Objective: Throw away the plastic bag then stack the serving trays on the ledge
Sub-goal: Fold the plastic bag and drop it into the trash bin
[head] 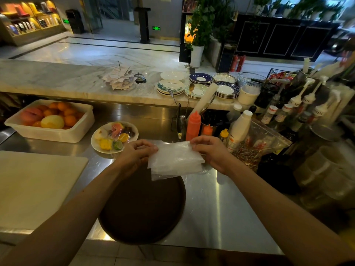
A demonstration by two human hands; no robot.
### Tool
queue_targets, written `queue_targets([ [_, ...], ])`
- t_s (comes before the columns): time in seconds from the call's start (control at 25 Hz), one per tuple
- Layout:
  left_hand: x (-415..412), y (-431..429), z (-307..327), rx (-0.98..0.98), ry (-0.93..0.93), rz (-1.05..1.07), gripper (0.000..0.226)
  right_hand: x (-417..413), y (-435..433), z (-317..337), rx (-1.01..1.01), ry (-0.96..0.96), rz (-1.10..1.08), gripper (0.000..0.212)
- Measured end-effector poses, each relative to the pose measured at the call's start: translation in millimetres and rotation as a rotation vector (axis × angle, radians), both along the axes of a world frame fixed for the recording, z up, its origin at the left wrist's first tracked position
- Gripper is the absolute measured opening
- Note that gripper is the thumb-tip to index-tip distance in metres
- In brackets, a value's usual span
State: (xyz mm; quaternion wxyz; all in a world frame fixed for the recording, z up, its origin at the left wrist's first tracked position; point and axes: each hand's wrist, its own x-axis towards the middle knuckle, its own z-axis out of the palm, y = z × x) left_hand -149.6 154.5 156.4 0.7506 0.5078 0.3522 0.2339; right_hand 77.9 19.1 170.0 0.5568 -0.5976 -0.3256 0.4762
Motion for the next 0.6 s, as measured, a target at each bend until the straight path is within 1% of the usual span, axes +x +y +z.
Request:
queue_targets([
  [0.16,3,-2,1,0.021,-0.009,-0.043,0.023,0,-3,3,0.016,-0.025,0.006,0.024],
  [0.28,6,-1,0,0.088,0.088,-0.158,0.042,-1,-3,7,0.015,-0.083,-0.003,0.034],
  [0.36,10,-1,2,0.219,0.229,-0.301,0.044,-2,-2,10,0.028,-0.148,0.008,0.040],
  [0.44,18,0,7,0.400,0.376,-0.434,0.036,-7,-1,13,0.047,-0.220,0.031,0.043],
  [0.48,23,-1,10,0.462,0.416,-0.495,0.038,-10,0,14,0.062,-0.258,0.037,0.043],
  [0.56,30,-3,14,0.522,0.432,-0.588,0.051,-16,3,15,0.094,-0.349,0.046,0.040],
  [0.6,32,-5,14,0.558,0.422,-0.613,0.050,-18,5,15,0.109,-0.391,0.053,0.039],
])
